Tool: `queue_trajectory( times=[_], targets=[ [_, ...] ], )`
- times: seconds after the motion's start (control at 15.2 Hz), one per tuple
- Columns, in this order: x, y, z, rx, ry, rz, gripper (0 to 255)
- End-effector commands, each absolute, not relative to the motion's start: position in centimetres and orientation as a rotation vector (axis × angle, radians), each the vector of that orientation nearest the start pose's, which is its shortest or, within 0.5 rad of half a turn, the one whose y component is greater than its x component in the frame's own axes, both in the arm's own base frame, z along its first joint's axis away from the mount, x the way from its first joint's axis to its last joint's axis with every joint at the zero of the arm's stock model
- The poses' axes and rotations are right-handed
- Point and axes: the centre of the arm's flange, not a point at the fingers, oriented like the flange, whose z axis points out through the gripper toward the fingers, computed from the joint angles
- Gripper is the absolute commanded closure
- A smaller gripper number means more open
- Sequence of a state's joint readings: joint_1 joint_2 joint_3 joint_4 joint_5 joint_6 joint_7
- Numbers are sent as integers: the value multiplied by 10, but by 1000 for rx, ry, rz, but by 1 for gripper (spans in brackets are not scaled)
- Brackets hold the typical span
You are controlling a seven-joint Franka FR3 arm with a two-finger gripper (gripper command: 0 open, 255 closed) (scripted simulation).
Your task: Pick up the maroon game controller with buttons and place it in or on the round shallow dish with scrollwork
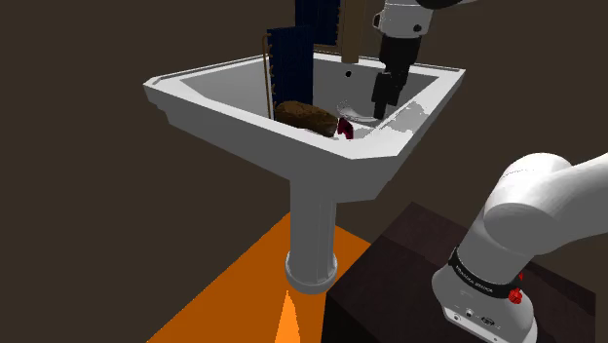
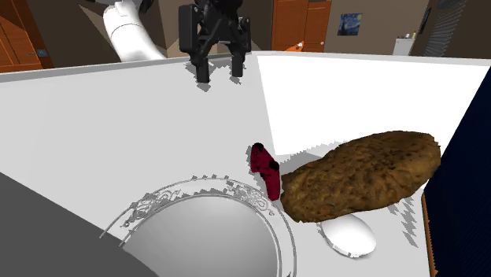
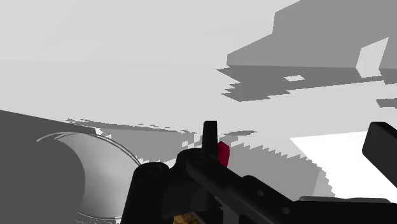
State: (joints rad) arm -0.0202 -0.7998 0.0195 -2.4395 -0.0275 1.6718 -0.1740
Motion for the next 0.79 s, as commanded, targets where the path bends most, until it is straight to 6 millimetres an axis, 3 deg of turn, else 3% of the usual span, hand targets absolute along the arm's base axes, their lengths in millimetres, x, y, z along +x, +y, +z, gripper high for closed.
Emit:
queue_trajectory(
  times=[0.0,0.33,0.73],
  targets=[
    [311,-2,564,-3174,-270,-45,0],
    [373,-8,539,-3188,81,-32,0],
    [444,-33,508,-3153,501,-16,0]
  ],
)
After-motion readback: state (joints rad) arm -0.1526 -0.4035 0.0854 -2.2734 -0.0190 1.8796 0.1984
